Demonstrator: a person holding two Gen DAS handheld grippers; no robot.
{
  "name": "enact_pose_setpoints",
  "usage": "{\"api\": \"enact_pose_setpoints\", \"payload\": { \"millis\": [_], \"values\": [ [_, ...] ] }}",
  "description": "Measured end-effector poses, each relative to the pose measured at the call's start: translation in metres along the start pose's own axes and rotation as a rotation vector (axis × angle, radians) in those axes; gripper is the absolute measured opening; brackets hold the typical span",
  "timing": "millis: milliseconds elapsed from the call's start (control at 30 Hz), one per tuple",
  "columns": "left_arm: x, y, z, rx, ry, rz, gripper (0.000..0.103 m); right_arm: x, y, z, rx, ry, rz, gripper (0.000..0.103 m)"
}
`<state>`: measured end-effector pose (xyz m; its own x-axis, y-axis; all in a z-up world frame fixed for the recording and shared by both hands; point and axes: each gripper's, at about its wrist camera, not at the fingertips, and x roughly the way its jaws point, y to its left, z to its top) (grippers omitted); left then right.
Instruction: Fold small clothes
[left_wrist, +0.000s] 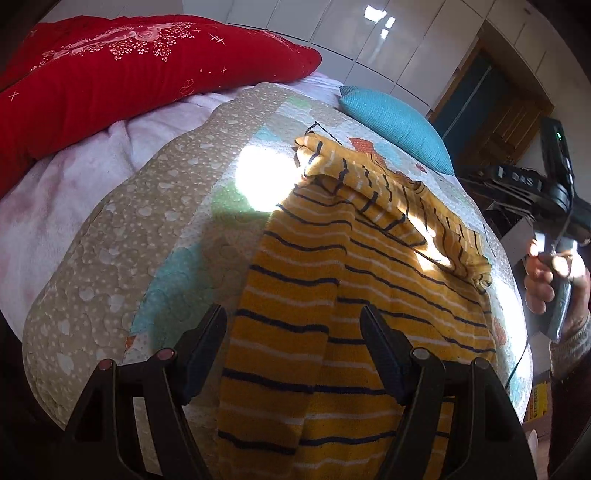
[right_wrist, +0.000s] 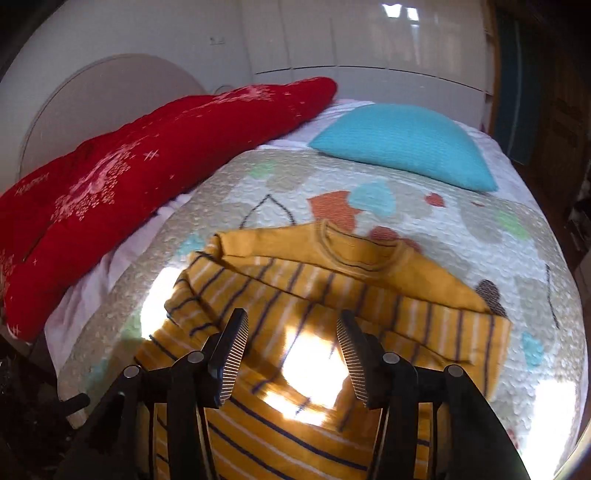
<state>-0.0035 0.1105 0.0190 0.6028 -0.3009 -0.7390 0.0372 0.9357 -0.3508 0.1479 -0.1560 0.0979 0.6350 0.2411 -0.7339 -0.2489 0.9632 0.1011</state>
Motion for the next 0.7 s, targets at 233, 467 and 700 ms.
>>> {"api": "enact_pose_setpoints", "payload": {
  "millis": [233,467,700],
  "values": [
    [-0.001,0.030,0.002,-0.025,-0.013,0.017,0.074,0.119,0.107,0.054,-0.240,0.082,-0.045,0.055],
    [0.009,0.059,0.006,-0.090,-0.003,-0.029,0.074,0.198,0.142,0.055,-0.417,0.239,-0.095,0.007],
    [0.010,0.062,0.008,-0.080,-0.009,-0.037,0.074,0.170,0.101,0.090,-0.198,0.094,-0.098,0.006]
  ]
}}
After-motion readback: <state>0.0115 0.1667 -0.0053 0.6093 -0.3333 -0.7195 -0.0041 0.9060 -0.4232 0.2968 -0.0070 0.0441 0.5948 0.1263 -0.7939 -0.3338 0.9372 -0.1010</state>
